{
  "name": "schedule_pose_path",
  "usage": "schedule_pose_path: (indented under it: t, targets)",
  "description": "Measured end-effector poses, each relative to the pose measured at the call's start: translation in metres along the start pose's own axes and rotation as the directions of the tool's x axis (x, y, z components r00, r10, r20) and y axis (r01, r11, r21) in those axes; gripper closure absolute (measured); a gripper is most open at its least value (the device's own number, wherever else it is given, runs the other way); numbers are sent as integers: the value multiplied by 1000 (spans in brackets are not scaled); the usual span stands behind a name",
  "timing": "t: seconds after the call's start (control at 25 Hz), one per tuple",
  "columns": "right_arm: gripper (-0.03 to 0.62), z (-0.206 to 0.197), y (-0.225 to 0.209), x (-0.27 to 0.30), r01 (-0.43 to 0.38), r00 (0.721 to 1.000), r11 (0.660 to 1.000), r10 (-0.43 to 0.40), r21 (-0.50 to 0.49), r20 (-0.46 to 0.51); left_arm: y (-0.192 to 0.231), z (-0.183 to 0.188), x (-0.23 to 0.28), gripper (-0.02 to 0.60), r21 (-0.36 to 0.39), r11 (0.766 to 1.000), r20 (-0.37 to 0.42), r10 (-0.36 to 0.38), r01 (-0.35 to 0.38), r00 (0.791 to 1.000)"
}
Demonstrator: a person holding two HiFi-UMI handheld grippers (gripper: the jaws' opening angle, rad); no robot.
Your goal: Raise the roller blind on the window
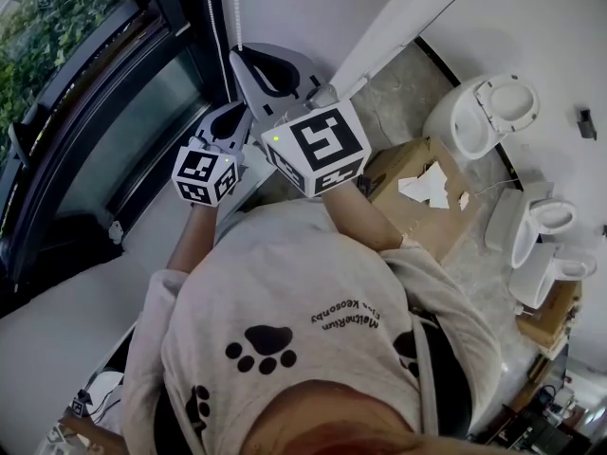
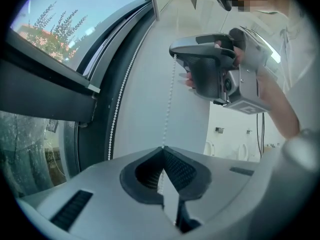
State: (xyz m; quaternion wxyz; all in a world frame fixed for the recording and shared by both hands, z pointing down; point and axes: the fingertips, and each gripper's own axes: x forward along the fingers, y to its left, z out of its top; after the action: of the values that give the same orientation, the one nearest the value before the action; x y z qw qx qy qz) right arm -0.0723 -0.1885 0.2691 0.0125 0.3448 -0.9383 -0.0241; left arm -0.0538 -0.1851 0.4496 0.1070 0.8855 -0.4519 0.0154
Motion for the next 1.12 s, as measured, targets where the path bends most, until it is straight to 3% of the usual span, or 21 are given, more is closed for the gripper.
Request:
schedule_pose_path:
  t: [0.2, 0.68, 1.12]
  targets:
    - [585, -10, 2, 0, 15, 1000, 1000, -15, -8, -1, 2, -11, -1, 572, 13, 1000, -10, 20, -20, 1000]
    - [585, -93, 12, 3, 25, 990, 999, -22, 22, -140, 12, -93, -9, 572, -62, 998, -139, 22, -31, 990]
    - [585, -150, 18, 3, 22, 969, 999, -11, 41, -246, 17, -148, -18, 572, -85, 994, -281, 39, -65, 959]
